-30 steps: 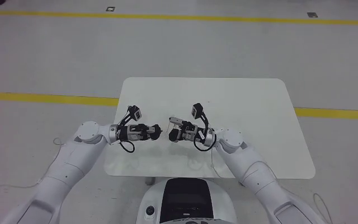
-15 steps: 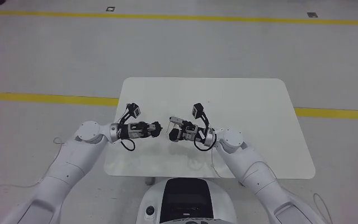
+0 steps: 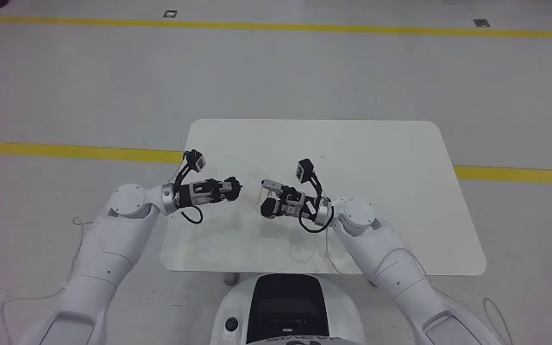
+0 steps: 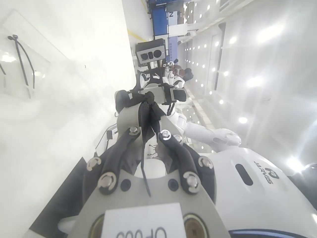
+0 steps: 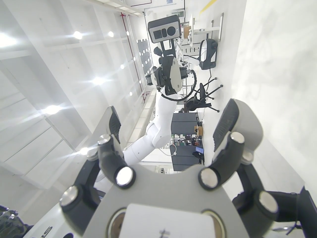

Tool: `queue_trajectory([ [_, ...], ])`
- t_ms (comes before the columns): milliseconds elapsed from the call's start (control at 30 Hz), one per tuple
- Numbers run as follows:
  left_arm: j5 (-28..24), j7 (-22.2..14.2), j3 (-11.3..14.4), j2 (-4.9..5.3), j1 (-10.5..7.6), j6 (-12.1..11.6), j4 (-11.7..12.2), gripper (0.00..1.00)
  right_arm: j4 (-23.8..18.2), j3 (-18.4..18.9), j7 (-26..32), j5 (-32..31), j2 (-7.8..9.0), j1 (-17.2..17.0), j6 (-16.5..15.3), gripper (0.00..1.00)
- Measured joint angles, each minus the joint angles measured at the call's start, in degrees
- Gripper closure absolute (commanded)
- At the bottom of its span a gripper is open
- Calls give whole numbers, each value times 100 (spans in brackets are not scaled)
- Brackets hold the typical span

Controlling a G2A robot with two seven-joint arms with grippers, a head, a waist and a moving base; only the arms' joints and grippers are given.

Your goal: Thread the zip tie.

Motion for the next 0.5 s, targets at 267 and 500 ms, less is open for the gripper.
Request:
queue_trajectory([
  [267, 357, -604, -642, -316, 79, 0, 117, 100, 0, 0, 0, 0, 0, 0, 0, 0],
  [500, 430, -635, -676, -381, 76, 0, 163, 100, 0, 0, 0, 0, 0, 0, 0, 0],
])
